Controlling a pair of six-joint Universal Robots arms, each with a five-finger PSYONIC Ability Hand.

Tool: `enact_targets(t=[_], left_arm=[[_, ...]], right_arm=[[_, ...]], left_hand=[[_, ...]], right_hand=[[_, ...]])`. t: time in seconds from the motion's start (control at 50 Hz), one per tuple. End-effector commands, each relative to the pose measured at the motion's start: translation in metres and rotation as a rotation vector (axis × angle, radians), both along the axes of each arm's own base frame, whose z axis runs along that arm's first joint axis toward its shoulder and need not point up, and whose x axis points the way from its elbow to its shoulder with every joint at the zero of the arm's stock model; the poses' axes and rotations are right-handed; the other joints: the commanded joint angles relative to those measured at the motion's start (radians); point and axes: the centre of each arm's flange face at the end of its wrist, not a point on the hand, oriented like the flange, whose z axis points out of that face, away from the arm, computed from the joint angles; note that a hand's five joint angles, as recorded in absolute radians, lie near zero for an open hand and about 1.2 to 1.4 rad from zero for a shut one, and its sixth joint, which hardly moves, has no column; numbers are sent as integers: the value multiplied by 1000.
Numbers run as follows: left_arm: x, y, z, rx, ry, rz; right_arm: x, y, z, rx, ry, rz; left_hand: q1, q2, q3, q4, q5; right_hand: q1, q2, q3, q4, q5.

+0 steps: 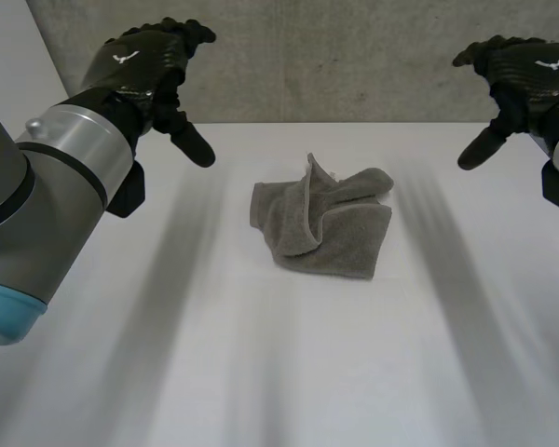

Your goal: Fold the laundry

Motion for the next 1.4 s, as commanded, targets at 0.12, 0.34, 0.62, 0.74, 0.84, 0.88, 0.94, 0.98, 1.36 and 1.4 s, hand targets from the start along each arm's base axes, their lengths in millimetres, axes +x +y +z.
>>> enact_targets(t=[0.12,0.34,0.62,0.74,0.84,0.88,0.94,0.98,1.36,1.4], left_arm=[[4,1,-3,22,-31,40],[3,-1,-11,31,-66,36],[-55,-29,-90,103,-181,-215],[-87,-47,-150,35,-319,-345],[-99,-58,-192,-29,-436,-370],[-103,-63,-216,-65,-502,-375],[-105,-66,-232,-94,-556,-373],[-105,-68,-236,-107,-581,-367],[-51,-23,-83,-275,-413,-102],[-44,-13,-75,-281,-409,-101]], right_arm=[[-2,4,1,58,12,-46],[0,6,-3,70,19,-29],[6,5,-13,87,42,23],[6,5,-21,106,66,26],[11,8,-29,122,92,43],[13,9,-32,125,103,51],[13,9,-36,131,121,52],[13,9,-38,133,131,54],[32,9,-80,227,235,174],[36,10,-88,238,255,219]], left_hand=[[1,9,6,9,-22],[1,9,6,9,-22],[36,44,41,45,14],[54,62,59,62,31],[54,62,59,62,31],[86,94,91,94,63],[249,257,254,258,227],[396,404,401,404,373],[1213,1221,1218,1222,1191],[1213,1221,1218,1222,1191]], right_hand=[[-57,-72,-67,-81,-60],[-57,-72,-67,-81,-60],[-57,-72,-67,-81,-60],[-57,-72,-67,-81,-60],[-57,-72,-67,-81,-60],[-57,-72,-67,-81,-60],[-57,-72,-67,-81,-60],[-57,-72,-67,-81,-60],[-57,-72,-67,-81,-60],[-57,-72,-67,-81,-60]])
